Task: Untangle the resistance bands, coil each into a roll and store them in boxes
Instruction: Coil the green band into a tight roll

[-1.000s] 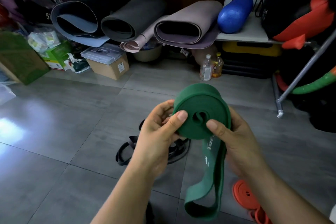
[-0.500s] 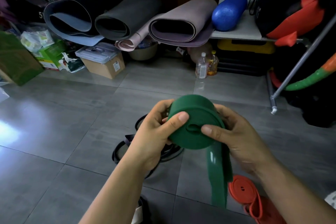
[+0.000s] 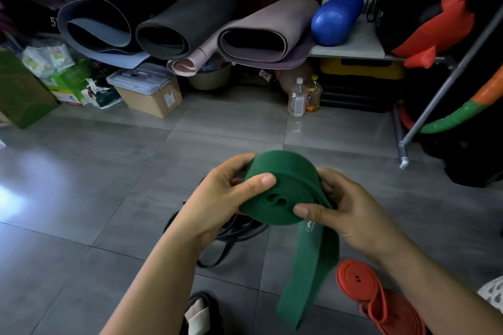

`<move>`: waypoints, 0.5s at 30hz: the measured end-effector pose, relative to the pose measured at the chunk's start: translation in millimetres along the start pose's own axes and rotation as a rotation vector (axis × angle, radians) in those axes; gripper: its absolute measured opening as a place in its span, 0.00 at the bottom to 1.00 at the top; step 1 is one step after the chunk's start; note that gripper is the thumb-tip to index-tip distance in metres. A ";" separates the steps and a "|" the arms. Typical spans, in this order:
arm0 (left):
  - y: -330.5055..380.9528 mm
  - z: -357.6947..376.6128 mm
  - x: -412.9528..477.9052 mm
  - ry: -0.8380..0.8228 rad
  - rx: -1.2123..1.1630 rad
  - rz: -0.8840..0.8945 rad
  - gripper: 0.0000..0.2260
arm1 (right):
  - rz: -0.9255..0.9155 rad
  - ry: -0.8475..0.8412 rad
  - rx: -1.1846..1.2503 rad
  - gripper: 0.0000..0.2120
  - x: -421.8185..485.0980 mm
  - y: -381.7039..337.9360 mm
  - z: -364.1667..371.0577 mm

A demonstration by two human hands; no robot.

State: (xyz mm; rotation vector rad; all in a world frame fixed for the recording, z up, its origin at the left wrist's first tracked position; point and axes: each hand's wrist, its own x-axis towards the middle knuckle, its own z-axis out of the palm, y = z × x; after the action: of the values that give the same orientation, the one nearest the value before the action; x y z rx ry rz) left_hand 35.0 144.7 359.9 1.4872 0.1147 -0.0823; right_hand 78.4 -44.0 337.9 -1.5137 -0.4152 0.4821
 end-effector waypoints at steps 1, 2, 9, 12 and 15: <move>-0.5 2.6 0.2 0.042 -0.025 0.014 0.17 | -0.001 -0.007 0.004 0.22 0.2 -0.3 0.0; -2.1 3.9 0.4 0.073 -0.050 0.031 0.16 | -0.010 -0.007 0.019 0.22 0.5 -1.5 0.4; -19.0 31.6 -1.0 0.113 -0.450 -0.031 0.17 | -0.134 0.115 0.285 0.27 0.2 3.4 5.3; -14.3 31.8 0.4 0.035 -0.450 -0.081 0.20 | -0.132 0.121 0.243 0.26 0.8 -4.8 -5.2; -8.3 18.3 4.2 -0.012 -0.057 -0.028 0.22 | -0.068 0.107 0.108 0.24 -1.9 -12.1 -15.5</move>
State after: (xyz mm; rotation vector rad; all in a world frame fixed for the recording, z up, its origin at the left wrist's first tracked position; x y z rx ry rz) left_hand 38.6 125.9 352.6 1.4280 0.1273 -0.1091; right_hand 85.7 -58.0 349.7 -1.4100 -0.3502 0.3625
